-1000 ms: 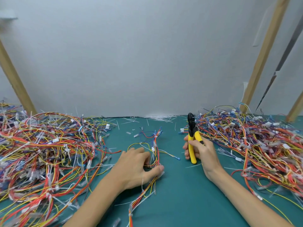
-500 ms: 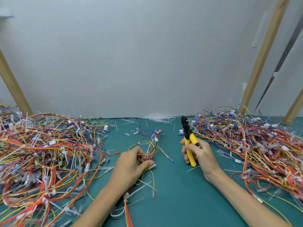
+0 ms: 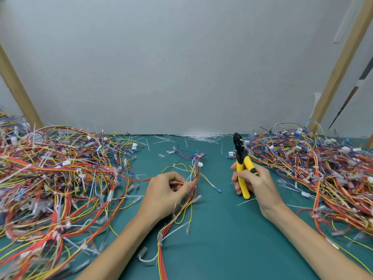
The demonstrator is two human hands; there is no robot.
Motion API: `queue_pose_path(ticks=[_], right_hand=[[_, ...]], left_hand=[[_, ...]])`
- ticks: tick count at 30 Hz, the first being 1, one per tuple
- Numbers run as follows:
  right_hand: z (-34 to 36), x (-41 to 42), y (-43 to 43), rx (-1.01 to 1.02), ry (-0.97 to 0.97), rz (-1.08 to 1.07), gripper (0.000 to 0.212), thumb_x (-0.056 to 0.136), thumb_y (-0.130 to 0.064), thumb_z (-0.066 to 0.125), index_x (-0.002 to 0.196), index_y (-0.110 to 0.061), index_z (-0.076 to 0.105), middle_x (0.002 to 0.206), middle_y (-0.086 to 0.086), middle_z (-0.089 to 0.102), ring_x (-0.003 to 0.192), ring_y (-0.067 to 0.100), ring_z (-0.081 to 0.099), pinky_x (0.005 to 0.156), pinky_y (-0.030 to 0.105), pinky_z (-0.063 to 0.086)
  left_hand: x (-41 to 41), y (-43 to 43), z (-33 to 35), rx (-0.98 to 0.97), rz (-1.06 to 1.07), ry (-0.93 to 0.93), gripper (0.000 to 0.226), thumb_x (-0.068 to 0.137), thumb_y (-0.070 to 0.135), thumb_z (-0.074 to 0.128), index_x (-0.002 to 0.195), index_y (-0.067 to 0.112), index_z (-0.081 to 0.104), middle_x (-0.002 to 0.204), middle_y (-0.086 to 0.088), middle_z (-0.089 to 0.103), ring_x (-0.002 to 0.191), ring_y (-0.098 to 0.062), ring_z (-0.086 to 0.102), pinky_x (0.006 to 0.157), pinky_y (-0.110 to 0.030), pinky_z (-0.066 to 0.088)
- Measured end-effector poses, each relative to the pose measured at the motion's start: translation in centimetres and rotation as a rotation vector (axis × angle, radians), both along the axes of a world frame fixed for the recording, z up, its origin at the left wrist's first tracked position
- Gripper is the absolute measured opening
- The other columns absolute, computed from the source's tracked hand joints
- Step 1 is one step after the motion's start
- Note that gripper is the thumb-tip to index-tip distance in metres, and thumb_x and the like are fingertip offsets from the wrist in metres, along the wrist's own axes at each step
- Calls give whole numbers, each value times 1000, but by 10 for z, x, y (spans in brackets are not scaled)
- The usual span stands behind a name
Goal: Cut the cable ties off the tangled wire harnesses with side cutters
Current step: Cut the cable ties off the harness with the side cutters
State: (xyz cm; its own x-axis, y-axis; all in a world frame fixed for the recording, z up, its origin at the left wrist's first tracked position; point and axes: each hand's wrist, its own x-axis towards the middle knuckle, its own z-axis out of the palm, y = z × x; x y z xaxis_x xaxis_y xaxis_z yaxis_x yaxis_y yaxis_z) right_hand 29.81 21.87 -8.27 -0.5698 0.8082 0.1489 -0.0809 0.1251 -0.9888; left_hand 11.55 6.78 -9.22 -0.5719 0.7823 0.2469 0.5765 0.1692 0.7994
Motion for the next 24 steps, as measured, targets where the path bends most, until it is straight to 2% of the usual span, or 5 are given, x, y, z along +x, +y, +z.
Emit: queue_pose_path(ticks=[4, 10, 15, 20, 24], right_hand=[[-1, 0, 0, -4, 6, -9, 23, 69, -19, 61, 90, -8, 65, 70, 11, 60, 57, 24, 54, 51, 33, 48], [-4, 0, 2, 19, 1, 0, 21, 71, -19, 61, 90, -10, 65, 71, 12, 60, 57, 24, 54, 51, 33, 48], [-5, 0, 3, 33, 1, 12, 17, 73, -18, 60, 88, -13, 66, 71, 11, 61, 57, 23, 55, 51, 31, 48], [-4, -1, 2, 25, 2, 14, 19, 72, -18, 60, 89, -10, 65, 71, 11, 60, 57, 24, 54, 51, 33, 47], [-3, -1, 2, 36, -12, 12, 20, 72, -18, 60, 90, -10, 65, 71, 12, 60, 57, 24, 54, 51, 33, 48]], left_hand=[[0, -3, 1, -7, 6, 3, 23, 77, 38, 79, 68, 23, 64, 60, 4, 69, 59, -12, 65, 66, -29, 51], [-1, 0, -5, 6, 51, 229, 35, 72, 28, 85, 61, 33, 52, 65, 17, 66, 68, -9, 63, 75, -33, 42], [-4, 1, -9, 61, 26, 260, 44, 70, 19, 87, 53, 39, 51, 69, 16, 70, 69, -10, 64, 77, -41, 50], [-7, 1, -8, 64, -27, 126, 31, 69, 26, 88, 62, 30, 57, 67, 12, 68, 69, -1, 62, 65, -15, 46], [-8, 2, -6, 57, -17, 128, 27, 67, 32, 88, 67, 23, 62, 61, 12, 63, 69, 1, 60, 61, -8, 41]])
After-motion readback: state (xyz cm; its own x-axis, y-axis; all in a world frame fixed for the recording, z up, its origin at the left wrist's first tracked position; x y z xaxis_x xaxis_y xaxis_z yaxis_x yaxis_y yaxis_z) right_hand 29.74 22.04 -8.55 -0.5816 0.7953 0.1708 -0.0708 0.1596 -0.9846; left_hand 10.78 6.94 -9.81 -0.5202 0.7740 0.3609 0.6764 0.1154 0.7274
